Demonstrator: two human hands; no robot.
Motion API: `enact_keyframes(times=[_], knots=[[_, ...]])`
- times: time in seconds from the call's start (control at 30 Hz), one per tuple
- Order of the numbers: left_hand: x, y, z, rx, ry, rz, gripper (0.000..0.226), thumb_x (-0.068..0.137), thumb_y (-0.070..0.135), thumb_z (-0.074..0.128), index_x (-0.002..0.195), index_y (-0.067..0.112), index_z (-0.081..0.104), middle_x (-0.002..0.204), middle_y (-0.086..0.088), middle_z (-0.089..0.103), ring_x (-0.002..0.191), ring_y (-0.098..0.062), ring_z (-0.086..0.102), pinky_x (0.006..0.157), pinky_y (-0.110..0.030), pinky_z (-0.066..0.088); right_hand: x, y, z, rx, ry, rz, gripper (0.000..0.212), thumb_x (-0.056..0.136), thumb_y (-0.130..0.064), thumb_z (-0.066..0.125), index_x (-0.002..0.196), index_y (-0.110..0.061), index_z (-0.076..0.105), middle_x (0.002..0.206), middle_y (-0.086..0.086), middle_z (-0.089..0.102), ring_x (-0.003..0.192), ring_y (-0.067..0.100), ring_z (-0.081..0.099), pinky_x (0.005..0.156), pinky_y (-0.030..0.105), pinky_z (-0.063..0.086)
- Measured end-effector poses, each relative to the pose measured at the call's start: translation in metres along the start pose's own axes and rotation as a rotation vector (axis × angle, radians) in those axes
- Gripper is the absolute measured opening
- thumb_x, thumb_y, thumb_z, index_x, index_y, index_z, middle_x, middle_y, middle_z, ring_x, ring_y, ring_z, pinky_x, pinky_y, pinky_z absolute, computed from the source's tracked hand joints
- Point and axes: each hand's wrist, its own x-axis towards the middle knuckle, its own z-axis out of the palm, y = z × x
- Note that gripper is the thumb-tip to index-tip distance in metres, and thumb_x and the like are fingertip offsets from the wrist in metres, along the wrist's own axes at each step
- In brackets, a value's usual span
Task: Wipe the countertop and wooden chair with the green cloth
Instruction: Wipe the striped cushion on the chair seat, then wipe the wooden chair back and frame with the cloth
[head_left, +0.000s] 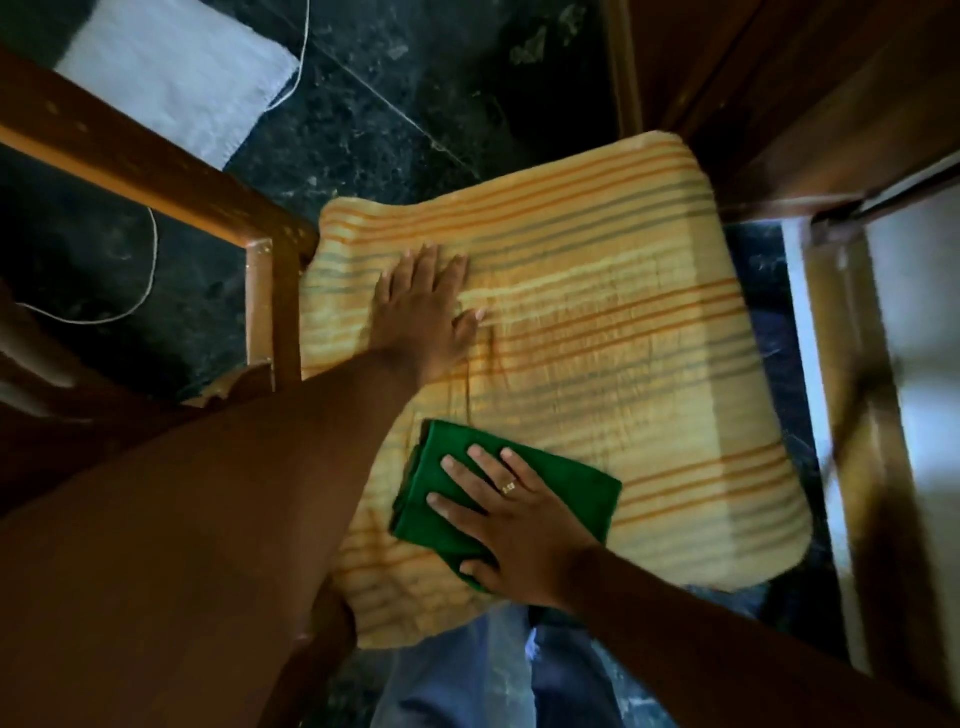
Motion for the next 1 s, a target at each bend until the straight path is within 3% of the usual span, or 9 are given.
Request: enact_keyframes(times=[0.1,0.2,0.3,0.43,0.53,0.7,0.83,0.9,1.0], knots=[[-0.045,0.013,-0.017,-0.101,0.05,-0.077,0.047,0.093,0.045,0.055,0.13,0.016,0.054,0.133,-0.015,0.055,0.122,-0.037,0.051,0.097,-0.046,0.041,-0.028,-0.02,-0.014,0.269,0.137,0.444,0.075,0.084,-0.052,0.057,0.15,-0.024,0.036,0.162,0.015,0.024,0.146,0.038,0.025,0.119,0.051,0.016],[-0.109,0.022,-0.011,-0.241,-0.006,-0.23,0.041,0.087,0.056,0.06,0.088,0.015,0.06,0.088,-0.01,0.062,0.087,-0.033,0.062,0.069,-0.039,0.047,-0.062,-0.02,-0.019,0.628,0.416,1.075,0.06,0.077,-0.038,0.073,0.129,-0.011,0.056,0.129,0.019,0.059,0.118,0.038,0.055,0.101,0.046,0.046],[-0.152,0.032,0.005,-0.421,-0.175,-0.347,0.052,0.075,0.064,0.072,0.093,0.017,0.063,0.087,-0.002,0.066,0.084,-0.025,0.067,0.069,-0.035,0.053,-0.071,-0.013,-0.021,1.03,0.441,1.43,0.047,0.072,-0.038,0.082,0.1,-0.006,0.064,0.097,0.019,0.069,0.092,0.037,0.068,0.082,0.047,0.055],[-0.15,0.034,0.008,-0.707,-0.413,-0.464,0.023,0.084,0.038,0.078,0.097,0.02,0.073,0.105,-0.008,0.077,0.089,-0.023,0.072,0.081,-0.035,0.058,-0.054,-0.005,-0.022,1.502,0.376,1.293,0.038,0.075,-0.02,0.085,0.106,-0.002,0.071,0.1,0.017,0.075,0.087,0.029,0.072,0.076,0.039,0.059],[-0.146,0.035,-0.036,-0.977,-0.497,-0.554,0.01,0.089,0.025,0.075,0.088,0.015,0.073,0.103,-0.017,0.077,0.07,-0.018,0.074,0.067,-0.028,0.06,-0.065,-0.003,-0.047,1.695,0.296,1.19,0.023,0.083,-0.012,0.076,0.106,-0.01,0.072,0.095,0.011,0.076,0.081,0.025,0.073,0.058,0.033,0.057],[-0.15,0.071,-0.164,-1.202,-0.283,-0.544,0.033,0.088,0.031,0.075,0.101,0.001,0.074,0.092,-0.015,0.076,0.08,-0.028,0.072,0.071,-0.031,0.057,-0.121,0.019,-0.16,1.823,0.371,0.929,0.019,0.088,-0.014,0.07,0.107,-0.016,0.07,0.098,0.004,0.078,0.086,0.019,0.075,0.06,0.036,0.059],[-0.165,0.104,-0.275,-1.476,-0.079,-0.529,0.02,0.088,0.026,0.076,0.087,0.006,0.073,0.081,-0.01,0.078,0.068,-0.022,0.074,0.067,-0.034,0.062,-0.161,0.019,-0.271,1.778,0.507,0.7,0.035,0.079,-0.028,0.07,0.111,-0.015,0.071,0.11,0.008,0.076,0.096,0.023,0.073,0.078,0.04,0.06],[-0.183,0.111,-0.328,-1.47,-0.017,-0.495,0.022,0.088,0.027,0.076,0.077,0.008,0.07,0.073,-0.008,0.077,0.061,-0.02,0.072,0.063,-0.033,0.061,-0.171,0.005,-0.317,1.753,0.54,0.62,0.04,0.079,-0.03,0.069,0.116,-0.013,0.069,0.115,0.01,0.074,0.105,0.027,0.07,0.09,0.047,0.055],[-0.221,0.099,-0.396,-1.361,0.013,-0.453,0.025,0.088,0.031,0.075,0.086,0.006,0.072,0.091,-0.016,0.078,0.072,-0.024,0.075,0.07,-0.037,0.063,-0.174,-0.028,-0.365,1.706,0.581,0.531,0.028,0.09,-0.026,0.064,0.116,-0.014,0.069,0.111,0.005,0.076,0.103,0.021,0.071,0.084,0.041,0.055]])
